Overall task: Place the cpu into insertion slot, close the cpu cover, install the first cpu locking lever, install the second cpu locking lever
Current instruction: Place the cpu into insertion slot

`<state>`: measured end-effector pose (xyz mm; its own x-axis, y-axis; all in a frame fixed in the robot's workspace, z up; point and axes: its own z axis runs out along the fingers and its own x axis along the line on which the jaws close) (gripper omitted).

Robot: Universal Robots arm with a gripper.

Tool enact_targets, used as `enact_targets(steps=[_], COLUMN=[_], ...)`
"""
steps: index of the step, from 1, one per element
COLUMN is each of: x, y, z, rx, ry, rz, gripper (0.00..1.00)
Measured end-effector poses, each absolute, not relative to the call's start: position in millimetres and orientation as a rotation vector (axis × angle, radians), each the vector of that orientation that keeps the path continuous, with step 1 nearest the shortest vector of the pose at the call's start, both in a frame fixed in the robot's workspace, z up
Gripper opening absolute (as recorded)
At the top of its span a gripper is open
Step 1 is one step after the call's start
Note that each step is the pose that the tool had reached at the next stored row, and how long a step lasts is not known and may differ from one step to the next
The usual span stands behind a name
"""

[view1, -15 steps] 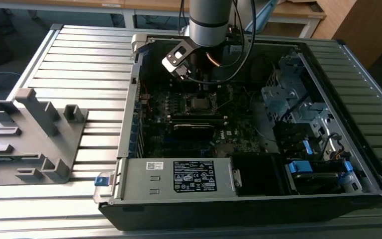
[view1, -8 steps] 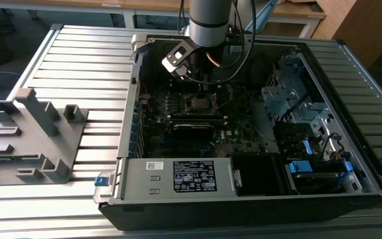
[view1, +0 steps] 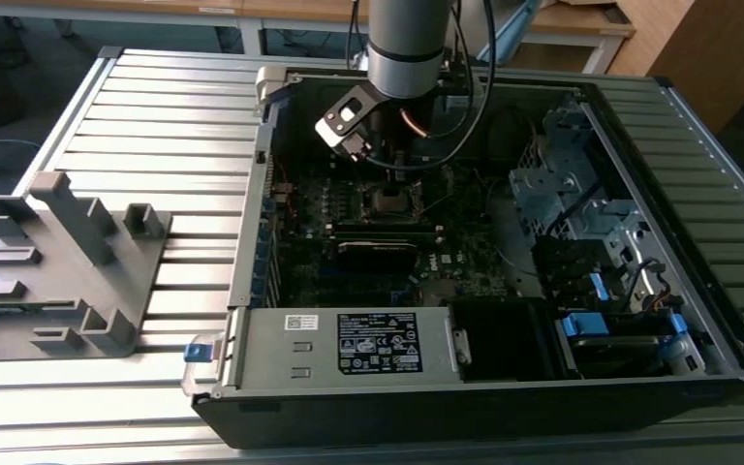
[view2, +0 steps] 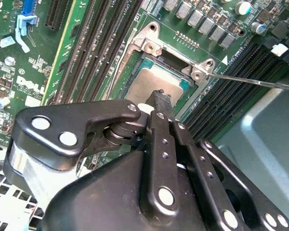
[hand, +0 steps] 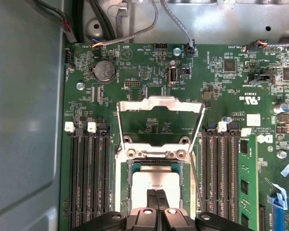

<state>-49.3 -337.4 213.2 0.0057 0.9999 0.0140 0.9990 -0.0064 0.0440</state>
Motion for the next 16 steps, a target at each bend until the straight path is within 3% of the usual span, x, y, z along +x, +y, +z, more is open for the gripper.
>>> enact_targets(steps=[16], x=[-49.1], y=[-337.3], z=[200.9], rx=[2.209], ry=[2.202], rz=[0.064], gripper=[0.1])
